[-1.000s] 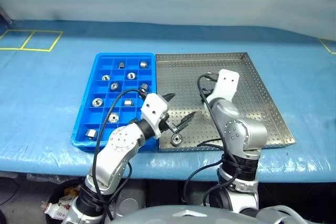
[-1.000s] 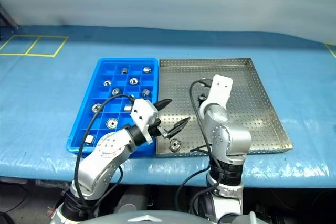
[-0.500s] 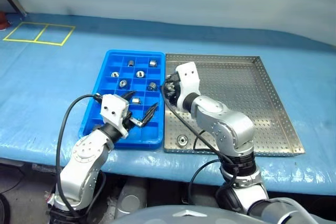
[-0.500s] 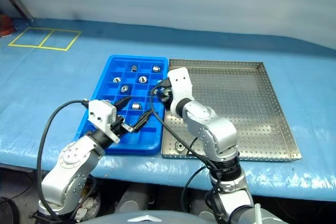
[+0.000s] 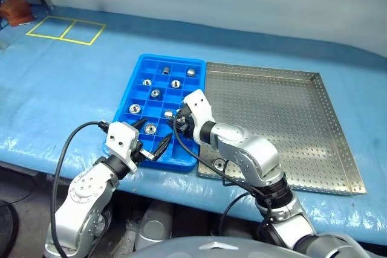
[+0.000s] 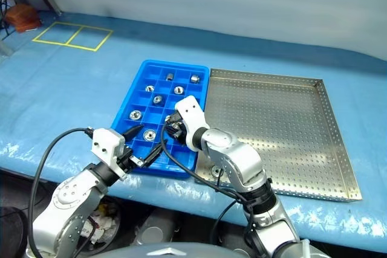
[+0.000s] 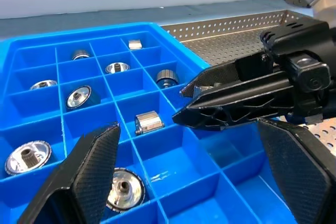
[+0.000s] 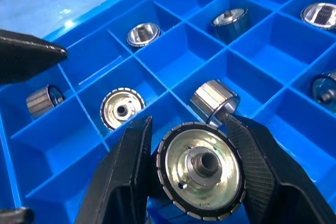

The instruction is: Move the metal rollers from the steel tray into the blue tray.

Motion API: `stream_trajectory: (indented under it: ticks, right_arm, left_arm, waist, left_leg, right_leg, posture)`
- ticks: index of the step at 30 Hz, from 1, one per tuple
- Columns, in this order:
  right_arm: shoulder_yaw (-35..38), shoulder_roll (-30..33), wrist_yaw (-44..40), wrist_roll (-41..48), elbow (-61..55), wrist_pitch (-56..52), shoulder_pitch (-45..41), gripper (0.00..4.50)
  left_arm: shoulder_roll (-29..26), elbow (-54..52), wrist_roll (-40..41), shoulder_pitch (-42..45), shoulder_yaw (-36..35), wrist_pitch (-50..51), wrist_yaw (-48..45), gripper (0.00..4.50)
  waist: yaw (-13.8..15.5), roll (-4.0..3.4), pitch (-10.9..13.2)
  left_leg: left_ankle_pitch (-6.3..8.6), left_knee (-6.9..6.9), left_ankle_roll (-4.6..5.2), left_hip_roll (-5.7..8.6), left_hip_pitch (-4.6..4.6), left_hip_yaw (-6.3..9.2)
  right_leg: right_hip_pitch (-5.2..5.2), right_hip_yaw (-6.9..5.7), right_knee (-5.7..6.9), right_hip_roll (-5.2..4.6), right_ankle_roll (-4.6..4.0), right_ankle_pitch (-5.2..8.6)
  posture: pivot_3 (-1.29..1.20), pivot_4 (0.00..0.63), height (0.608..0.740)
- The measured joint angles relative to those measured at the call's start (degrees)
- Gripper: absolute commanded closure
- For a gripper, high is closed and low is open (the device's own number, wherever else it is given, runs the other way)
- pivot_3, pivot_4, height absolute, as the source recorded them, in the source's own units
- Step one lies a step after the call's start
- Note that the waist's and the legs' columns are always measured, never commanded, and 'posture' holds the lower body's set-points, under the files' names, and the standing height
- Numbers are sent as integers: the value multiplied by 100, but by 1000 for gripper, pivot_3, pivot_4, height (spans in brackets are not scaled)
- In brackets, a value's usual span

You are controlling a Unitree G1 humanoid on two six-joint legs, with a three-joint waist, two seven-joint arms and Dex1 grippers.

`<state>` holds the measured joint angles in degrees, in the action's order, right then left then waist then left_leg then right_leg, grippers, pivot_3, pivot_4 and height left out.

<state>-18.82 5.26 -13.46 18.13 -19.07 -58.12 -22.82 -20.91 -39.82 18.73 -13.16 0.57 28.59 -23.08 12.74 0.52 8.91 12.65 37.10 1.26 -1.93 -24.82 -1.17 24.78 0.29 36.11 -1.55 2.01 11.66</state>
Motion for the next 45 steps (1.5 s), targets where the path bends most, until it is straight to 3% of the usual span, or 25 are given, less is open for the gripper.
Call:
stream_trajectory:
  ticks: [5,6,12,20,23,28,35,45]
  right_arm:
    - [90,245,3,5,-267,-166,288,2636]
    - [114,287,4,7,-350,-208,330,1914]
    - [331,428,51,53,-900,-480,535,28]
    - [1341,1076,107,133,-1942,-1131,857,28]
    - [1759,1423,62,252,-2342,-1741,983,28]
    - [2225,1455,-6,453,-2762,-2962,1022,28]
    - [2618,936,-35,1033,-2934,-3383,1411,28]
    - [2561,-64,816,1719,-2822,-3383,1778,28]
  left_arm:
    - [32,5,43,85,78,2,-5,0]
    - [35,7,42,114,109,1,-7,0]
    - [34,163,51,425,296,3,-139,0]
    - [0,509,193,1008,552,56,-522,0]
    - [0,703,227,1190,695,72,-705,0]
    - [34,921,237,1343,925,72,-889,0]
    - [37,975,236,1408,1032,71,-957,0]
    - [-98,978,154,1267,1118,-39,-1008,0]
  waist:
    - [200,0,0]
    - [244,0,0]
    - [360,0,-1]
    - [175,0,-1]
    - [-37,0,-1]
    - [-529,0,-1]
    - [-875,0,-1]
    - [-965,1,-2]
  left_leg:
    - [3,0,-5,2,-14,-2]
    - [4,0,-5,14,-14,-2]
    - [5,7,-8,21,-14,2]
    - [5,16,-5,27,-20,6]
    - [5,18,-4,28,-19,10]
    - [5,21,-2,27,-8,19]
    - [4,21,-1,24,10,20]
    - [3,32,0,23,22,14]
  right_leg:
    - [5,-13,-10,5,0,0]
    - [5,-16,-10,5,0,0]
    - [2,-23,-11,0,-1,1]
    - [-4,-26,-13,-1,1,-1]
    - [-9,-26,-13,0,0,-2]
    - [-21,-24,-8,2,-1,-2]
    - [-28,-12,3,7,-2,-1]
    - [-24,19,27,8,3,-3]
  posture:
    - [488,150,740]
    - [488,150,740]
    - [351,150,740]
    - [219,150,740]
    - [192,150,740]
    - [169,150,740]
    - [165,150,740]
    - [192,150,740]
